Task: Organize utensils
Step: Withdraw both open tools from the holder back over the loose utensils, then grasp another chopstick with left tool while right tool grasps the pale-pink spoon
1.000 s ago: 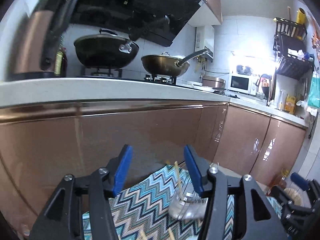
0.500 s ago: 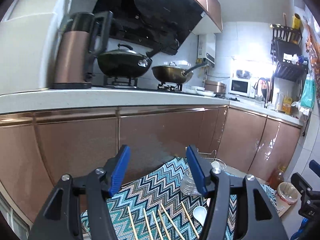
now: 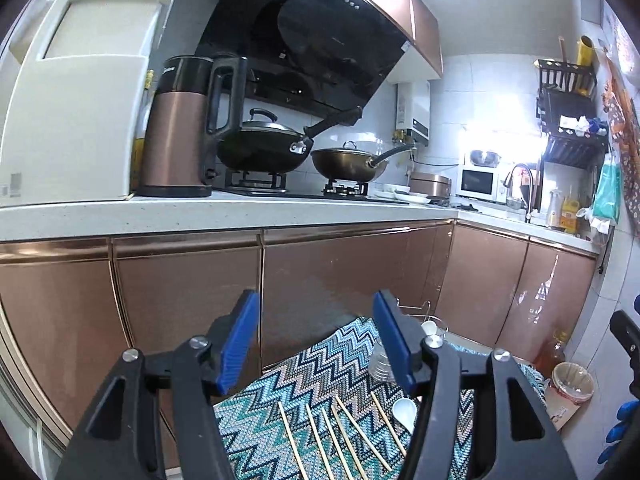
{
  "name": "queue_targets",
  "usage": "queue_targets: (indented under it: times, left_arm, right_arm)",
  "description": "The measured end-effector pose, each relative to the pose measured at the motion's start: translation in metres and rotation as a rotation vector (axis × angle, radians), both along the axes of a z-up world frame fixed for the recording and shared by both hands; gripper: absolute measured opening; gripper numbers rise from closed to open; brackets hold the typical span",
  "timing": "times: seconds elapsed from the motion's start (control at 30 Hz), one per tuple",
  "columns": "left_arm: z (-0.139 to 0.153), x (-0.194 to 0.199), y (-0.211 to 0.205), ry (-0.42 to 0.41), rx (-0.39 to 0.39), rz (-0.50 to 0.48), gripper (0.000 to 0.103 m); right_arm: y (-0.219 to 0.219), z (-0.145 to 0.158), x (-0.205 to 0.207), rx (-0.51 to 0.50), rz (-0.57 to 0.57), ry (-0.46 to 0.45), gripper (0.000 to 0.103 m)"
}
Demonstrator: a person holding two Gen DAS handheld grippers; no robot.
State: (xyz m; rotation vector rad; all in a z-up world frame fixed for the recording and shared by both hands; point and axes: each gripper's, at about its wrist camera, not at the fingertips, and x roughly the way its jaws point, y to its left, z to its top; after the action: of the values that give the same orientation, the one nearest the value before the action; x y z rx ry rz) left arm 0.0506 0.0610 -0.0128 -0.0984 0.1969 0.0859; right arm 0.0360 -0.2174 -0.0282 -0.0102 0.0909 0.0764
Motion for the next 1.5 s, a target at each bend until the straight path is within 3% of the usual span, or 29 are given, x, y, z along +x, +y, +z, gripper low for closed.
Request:
queue_targets:
  times: [0.13, 0.33, 0.43, 0.67, 0.93, 1.1, 1.5]
  left_arm:
    - [-0.004, 0.01, 0.006, 0.045, -0.026, 0.0, 0.057]
    - [-0.032, 0.043, 0.006, 0.175, -0.051, -0.031, 0.057]
    - [-0.053, 0.07, 0.005, 0.279, -0.087, -0.071, 0.057]
    - [-0.121, 0.142, 0.001, 0.606, -0.248, -0.193, 0.056]
    - [-0.191, 0.206, -0.01, 0.872, -0.349, -0.251, 0.031]
    - [-0.217, 0.233, -0.012, 0.96, -0.35, -0.231, 0.019]
    - [-0.249, 0.27, -0.004, 1.053, -0.341, -0.168, 0.014]
  right_arm:
    - [-0.007, -0.002, 0.006, 0.022, 0.003, 0.021, 0.103]
    - [-0.015, -0.026, 0.037, 0.04, 0.014, 0.123, 0.103]
    - [-0.018, -0.044, 0.059, 0.053, 0.042, 0.191, 0.103]
    - [-0.022, -0.097, 0.119, 0.054, 0.115, 0.401, 0.103]
    - [-0.03, -0.16, 0.184, 0.086, 0.209, 0.63, 0.077]
    - [-0.037, -0.184, 0.215, 0.108, 0.271, 0.708, 0.059]
    - [-0.047, -0.217, 0.276, 0.162, 0.409, 0.807, 0.053]
